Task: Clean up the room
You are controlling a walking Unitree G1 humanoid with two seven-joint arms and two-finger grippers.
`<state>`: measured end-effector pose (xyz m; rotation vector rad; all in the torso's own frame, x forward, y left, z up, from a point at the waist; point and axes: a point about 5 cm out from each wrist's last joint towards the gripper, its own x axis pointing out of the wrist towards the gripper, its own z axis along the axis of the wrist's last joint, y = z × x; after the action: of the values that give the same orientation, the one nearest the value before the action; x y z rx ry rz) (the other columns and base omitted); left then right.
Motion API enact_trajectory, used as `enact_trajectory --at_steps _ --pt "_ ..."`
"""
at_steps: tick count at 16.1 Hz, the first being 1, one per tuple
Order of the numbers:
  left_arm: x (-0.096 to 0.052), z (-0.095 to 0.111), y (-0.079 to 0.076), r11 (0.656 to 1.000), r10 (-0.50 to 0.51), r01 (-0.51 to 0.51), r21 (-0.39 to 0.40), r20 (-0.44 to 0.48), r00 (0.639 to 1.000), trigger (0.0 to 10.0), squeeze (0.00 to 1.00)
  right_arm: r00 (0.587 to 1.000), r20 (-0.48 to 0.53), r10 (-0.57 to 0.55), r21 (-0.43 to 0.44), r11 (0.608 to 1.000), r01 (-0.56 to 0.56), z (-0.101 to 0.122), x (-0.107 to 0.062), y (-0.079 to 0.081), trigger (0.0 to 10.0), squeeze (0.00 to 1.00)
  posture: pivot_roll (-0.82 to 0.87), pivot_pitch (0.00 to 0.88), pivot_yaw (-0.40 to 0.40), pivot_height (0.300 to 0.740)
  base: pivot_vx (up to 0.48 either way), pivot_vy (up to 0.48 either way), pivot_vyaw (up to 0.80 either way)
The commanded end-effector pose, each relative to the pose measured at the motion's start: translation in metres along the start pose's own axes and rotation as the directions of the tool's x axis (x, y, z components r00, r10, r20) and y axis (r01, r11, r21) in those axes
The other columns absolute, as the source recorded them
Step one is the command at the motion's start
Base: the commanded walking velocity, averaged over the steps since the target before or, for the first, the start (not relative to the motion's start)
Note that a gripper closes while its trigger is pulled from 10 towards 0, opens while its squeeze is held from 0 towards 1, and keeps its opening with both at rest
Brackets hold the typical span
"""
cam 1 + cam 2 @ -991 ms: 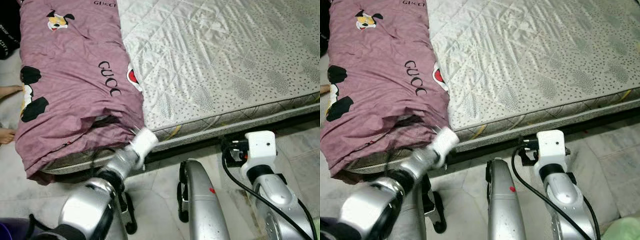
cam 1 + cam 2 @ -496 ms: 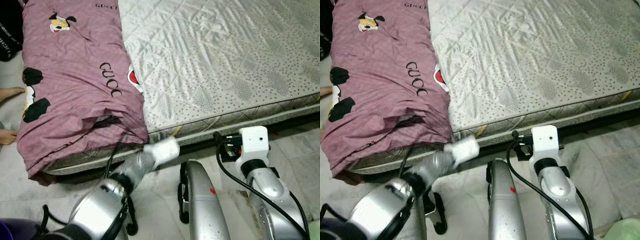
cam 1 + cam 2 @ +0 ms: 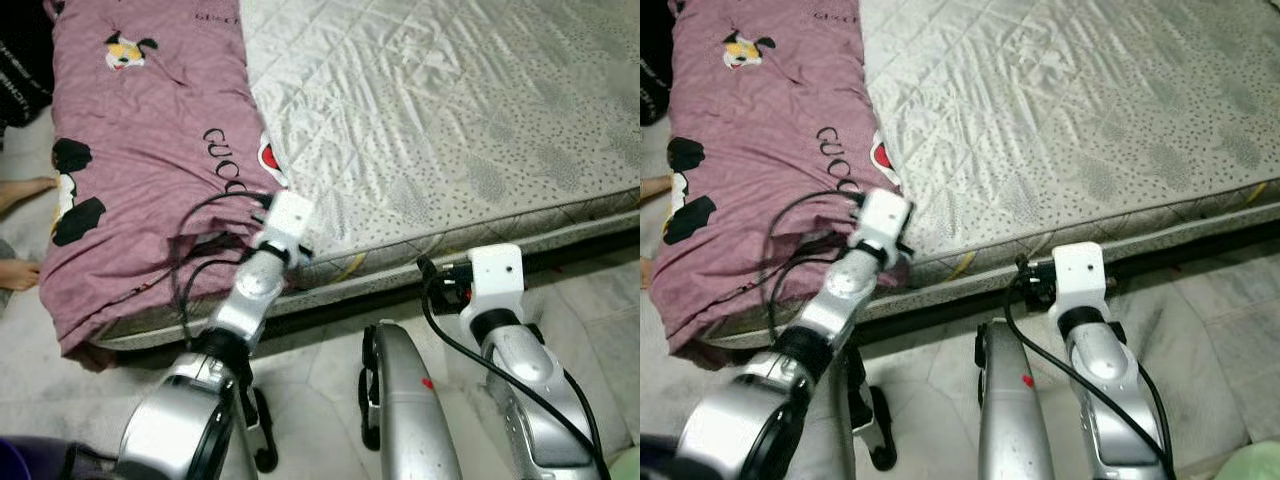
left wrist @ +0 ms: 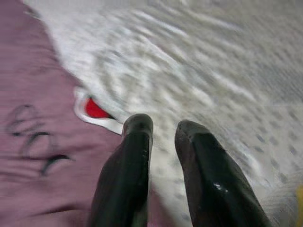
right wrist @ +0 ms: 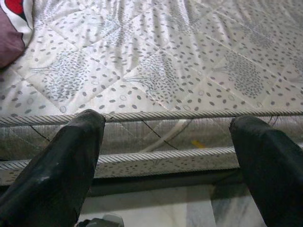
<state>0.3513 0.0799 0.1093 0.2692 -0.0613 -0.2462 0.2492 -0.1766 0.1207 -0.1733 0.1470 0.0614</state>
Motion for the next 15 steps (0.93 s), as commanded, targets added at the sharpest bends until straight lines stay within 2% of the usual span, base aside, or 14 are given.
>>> enact_trajectory --at_steps 1,2,3,4,6,7,8,10,11,12,13,14,15 --pt "-0.011 -0.003 0.019 0.992 0.122 -0.122 -0.029 0.006 0.992 10.0 1.00 1.000 -0.018 -0.004 0.001 1.000 0.004 -0.007 -0.001 -0.001 10.0 0.00 -0.19 0.210 0.044 0.605 0.000 0.000 0.00" --pt "-0.015 -0.003 0.027 0.986 0.164 -0.163 -0.027 0.012 0.986 10.0 1.00 1.000 -0.019 -0.006 0.001 1.000 0.006 -0.008 -0.001 -0.001 10.0 0.00 -0.18 0.211 0.045 0.605 0.000 0.000 0.00" --pt "-0.023 -0.003 0.051 0.963 0.268 -0.267 -0.028 0.014 0.963 10.0 1.00 1.000 -0.019 -0.009 0.002 1.000 0.009 -0.008 0.000 -0.001 10.0 0.00 -0.18 0.214 0.047 0.605 0.000 0.000 0.00" --pt "-0.026 -0.008 0.067 0.943 0.333 -0.333 -0.019 -0.004 0.943 10.0 1.00 1.000 -0.019 -0.010 0.002 1.000 0.010 -0.009 0.000 -0.001 10.0 0.00 -0.18 0.214 0.047 0.605 0.000 0.000 0.00" --pt "-0.032 -0.023 0.099 0.904 0.424 -0.427 -0.004 -0.101 0.900 10.0 1.00 1.000 -0.021 -0.012 0.005 1.000 0.012 -0.010 0.000 -0.001 10.0 0.00 -0.18 0.219 0.051 0.605 0.000 0.000 0.00" --pt "-0.032 -0.028 0.120 0.890 0.450 -0.455 0.010 -0.164 0.878 10.0 1.00 1.000 -0.020 -0.015 0.006 1.000 0.015 -0.010 -0.001 -0.001 10.0 0.00 -0.18 0.221 0.051 0.605 0.000 0.000 0.00" --pt "-0.030 -0.029 0.124 0.893 0.442 -0.449 0.007 -0.194 0.876 10.0 1.00 1.000 -0.021 -0.017 0.005 1.000 0.017 -0.011 -0.001 -0.002 10.0 0.00 -0.18 0.221 0.051 0.605 0.000 0.000 0.00" --pt "-0.019 -0.027 0.131 0.914 0.396 -0.405 0.014 -0.247 0.885 10.0 1.00 0.999 -0.025 -0.023 0.003 1.000 0.024 -0.012 -0.002 -0.004 10.0 0.00 -0.18 0.223 0.051 0.605 0.000 0.000 0.00" --pt "-0.013 -0.028 0.126 0.934 0.350 -0.356 0.029 -0.278 0.895 10.0 1.00 0.999 -0.026 -0.026 0.002 1.000 0.026 -0.012 -0.003 -0.005 10.0 0.00 -0.19 0.231 0.051 0.605 0.000 0.000 0.00" --pt "-0.009 -0.030 0.119 0.953 0.296 -0.299 0.039 -0.316 0.901 10.0 1.00 0.999 -0.028 -0.027 0.001 1.000 0.027 -0.012 -0.004 -0.005 10.0 0.00 -0.19 0.234 0.050 0.605 0.000 0.000 0.00" --pt "-0.004 -0.033 0.106 0.970 0.231 -0.242 0.015 -0.360 0.904 10.0 1.00 0.999 -0.034 -0.027 -0.003 1.000 0.027 -0.013 -0.006 -0.005 10.0 0.00 -0.21 0.244 0.048 0.605 0.000 0.000 0.00" --pt "-0.002 -0.039 0.086 0.993 0.112 -0.119 0.009 -0.408 0.906 10.0 1.00 0.999 -0.044 -0.032 -0.011 0.999 0.031 -0.014 -0.009 -0.007 10.0 0.00 -0.22 0.248 0.046 0.605 0.000 0.000 0.00" --pt "-0.001 -0.042 0.076 0.997 0.070 -0.081 -0.006 -0.427 0.901 10.0 1.00 0.998 -0.050 -0.036 -0.018 0.999 0.036 -0.015 -0.011 -0.009 10.0 0.00 -0.23 0.249 0.044 0.605 0.000 0.000 0.00"
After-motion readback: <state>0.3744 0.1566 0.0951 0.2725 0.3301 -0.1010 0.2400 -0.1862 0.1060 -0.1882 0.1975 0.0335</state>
